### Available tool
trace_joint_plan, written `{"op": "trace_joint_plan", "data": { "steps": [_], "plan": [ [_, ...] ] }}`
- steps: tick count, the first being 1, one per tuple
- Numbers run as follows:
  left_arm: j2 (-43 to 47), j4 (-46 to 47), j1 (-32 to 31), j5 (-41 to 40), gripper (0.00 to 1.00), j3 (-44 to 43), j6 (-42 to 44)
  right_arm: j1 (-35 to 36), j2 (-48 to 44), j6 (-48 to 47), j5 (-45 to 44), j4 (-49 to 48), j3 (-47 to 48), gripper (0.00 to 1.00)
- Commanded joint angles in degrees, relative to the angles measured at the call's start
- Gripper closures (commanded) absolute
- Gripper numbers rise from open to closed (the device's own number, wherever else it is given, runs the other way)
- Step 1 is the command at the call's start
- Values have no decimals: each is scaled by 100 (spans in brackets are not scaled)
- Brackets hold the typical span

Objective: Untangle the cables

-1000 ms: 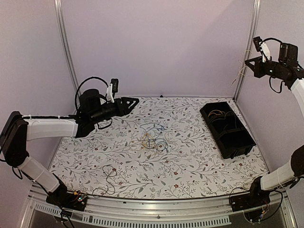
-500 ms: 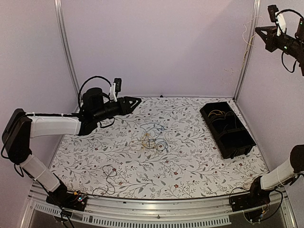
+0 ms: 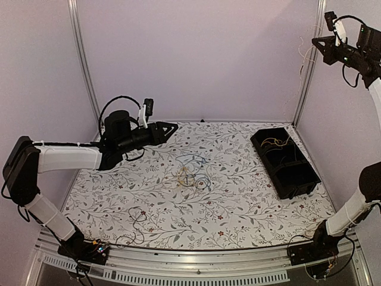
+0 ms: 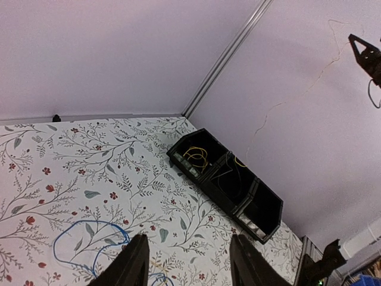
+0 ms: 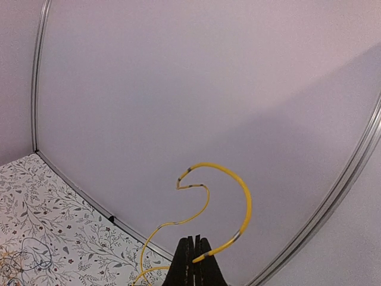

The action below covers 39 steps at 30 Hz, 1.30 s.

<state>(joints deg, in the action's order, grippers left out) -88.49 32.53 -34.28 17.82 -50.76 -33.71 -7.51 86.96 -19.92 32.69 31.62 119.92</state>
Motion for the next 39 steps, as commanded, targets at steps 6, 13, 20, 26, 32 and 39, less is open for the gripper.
{"op": "trace_joint_plan", "data": {
  "steps": [6,13,20,26,32,39],
  "plan": [
    [27,0,-62,47,51,22,56,4,131,144,-39,-500,-355,100],
    [-49,23,-61,48,51,16,57,4,187,199,-55,-797,-832,100],
    [-98,10,-64,58,52,21,58,4,292,78,-222,-1093,-1488,100],
    [-157,13,-64,47,52,32,43,4,324,76,-184,-1223,-1942,100],
    [-226,33,-66,90,52,0,25,4,317,63,-172,-1267,-2113,100],
    [-289,97,-63,101,52,38,-14,15,187,307,592,-1036,-2132,100]
  ]
}}
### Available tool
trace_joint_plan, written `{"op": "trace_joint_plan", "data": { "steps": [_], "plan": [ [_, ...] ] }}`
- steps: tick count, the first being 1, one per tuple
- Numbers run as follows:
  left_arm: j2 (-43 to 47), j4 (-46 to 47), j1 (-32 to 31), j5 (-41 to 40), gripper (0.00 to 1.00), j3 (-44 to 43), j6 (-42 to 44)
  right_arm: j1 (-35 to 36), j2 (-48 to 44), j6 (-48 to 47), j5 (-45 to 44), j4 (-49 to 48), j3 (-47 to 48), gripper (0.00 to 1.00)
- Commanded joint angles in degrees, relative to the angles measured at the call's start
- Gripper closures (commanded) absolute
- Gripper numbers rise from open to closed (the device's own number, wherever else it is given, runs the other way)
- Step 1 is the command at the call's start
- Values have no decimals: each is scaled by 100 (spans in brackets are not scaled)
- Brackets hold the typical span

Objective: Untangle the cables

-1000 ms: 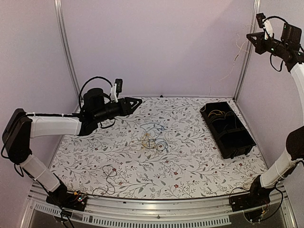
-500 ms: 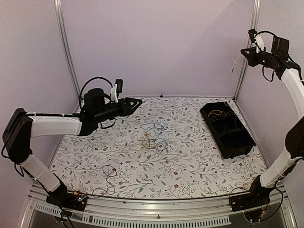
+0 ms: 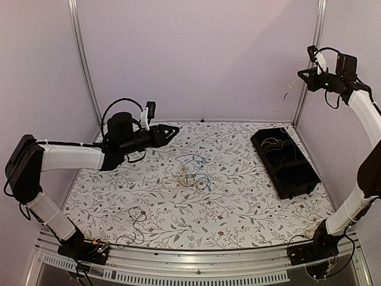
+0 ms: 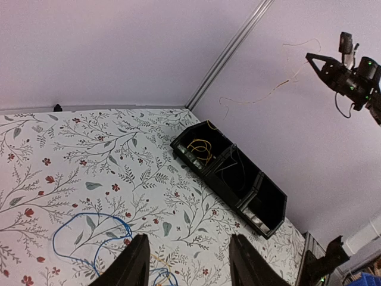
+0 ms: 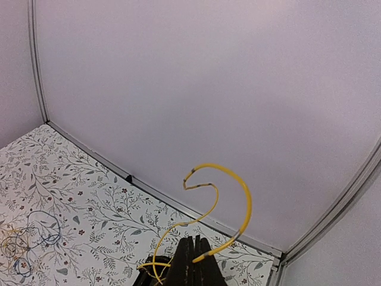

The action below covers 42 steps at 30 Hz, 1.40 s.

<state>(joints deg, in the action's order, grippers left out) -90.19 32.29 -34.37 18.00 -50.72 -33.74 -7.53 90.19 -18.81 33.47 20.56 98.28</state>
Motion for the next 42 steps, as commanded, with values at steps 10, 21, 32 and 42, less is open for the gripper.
{"op": "trace_joint_plan", "data": {
  "steps": [10,21,32,42],
  "plan": [
    [-273,300,-52,178,52,47,-93,366,-509,379,781,557,-82,100],
    [-338,357,-53,251,52,94,-151,375,-312,61,-95,554,-512,100],
    [-127,323,-44,96,52,353,-122,375,1052,-551,-794,763,-612,100],
    [-193,260,-40,49,52,329,-44,375,1648,-967,-1080,1179,-531,100]
  ]
}}
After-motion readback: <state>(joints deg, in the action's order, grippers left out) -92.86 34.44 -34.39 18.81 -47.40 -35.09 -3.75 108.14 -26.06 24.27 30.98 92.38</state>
